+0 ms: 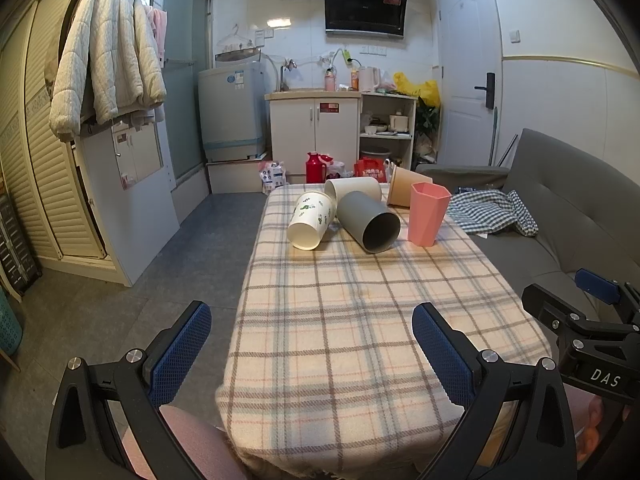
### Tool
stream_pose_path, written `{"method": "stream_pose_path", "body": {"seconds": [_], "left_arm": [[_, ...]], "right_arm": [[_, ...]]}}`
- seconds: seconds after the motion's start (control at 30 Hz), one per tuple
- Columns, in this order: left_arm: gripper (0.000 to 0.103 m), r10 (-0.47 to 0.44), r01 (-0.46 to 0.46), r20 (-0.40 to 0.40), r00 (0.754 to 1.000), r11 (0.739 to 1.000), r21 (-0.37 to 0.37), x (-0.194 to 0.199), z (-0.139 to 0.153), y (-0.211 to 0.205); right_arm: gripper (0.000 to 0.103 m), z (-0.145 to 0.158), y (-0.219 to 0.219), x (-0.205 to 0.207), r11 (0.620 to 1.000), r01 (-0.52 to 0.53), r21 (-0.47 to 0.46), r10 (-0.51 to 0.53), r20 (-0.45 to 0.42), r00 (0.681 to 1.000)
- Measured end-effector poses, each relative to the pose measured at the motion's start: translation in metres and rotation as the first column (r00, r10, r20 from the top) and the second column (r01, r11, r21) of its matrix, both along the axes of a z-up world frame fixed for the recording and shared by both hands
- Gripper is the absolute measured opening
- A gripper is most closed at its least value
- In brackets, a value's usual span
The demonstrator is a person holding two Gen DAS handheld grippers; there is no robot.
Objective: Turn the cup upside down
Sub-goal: 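Move the right gripper toward the pink hexagonal cup lying on its side, then close the right gripper on the rim of the pink hexagonal cup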
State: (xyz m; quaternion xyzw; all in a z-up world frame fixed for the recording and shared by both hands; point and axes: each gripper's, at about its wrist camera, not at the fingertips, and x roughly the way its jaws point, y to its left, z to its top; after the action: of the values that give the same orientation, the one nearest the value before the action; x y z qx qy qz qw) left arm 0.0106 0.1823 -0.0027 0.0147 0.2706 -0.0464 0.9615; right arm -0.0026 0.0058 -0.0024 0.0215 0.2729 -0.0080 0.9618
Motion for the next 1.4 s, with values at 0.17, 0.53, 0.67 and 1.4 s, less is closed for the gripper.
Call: {"method": "stream_pose_path", "body": {"seconds": [0.17,0.53,0.67,1.4], "left_arm": [[0.103,0.001,-0.001,-0.002,1.000,1.000,0.002,0.000,-0.001,0.000],[0.103,0.002,-0.002,-0.011,1.000,1.000,0.005,0.003,-0.005,0.000],[0.103,0.010,-0.010,-0.025,1.000,1.000,0.010,0.008,-0.009,-0.001],[0.103,0.031,-0.032,-0.133,0.991,0.999,-0.007,0.109,-0.029,-0.003]], "right_arm": [[0.103,0.000,0.000,0.000,1.000,-0.001,0.001,0.001,-0.001,1.000],[0.103,-0.006,0.009,-0.004,1.000,0.000,0.001,0.000,-0.008,1.000],[0.103,-0.005,0.007,-0.002,1.000,-0.001,0.000,0.001,-0.009,1.000],[0.103,-0.008,-0.028,0.129,0.999,0.033,0.015,-0.032,-0.075,0.997]]}}
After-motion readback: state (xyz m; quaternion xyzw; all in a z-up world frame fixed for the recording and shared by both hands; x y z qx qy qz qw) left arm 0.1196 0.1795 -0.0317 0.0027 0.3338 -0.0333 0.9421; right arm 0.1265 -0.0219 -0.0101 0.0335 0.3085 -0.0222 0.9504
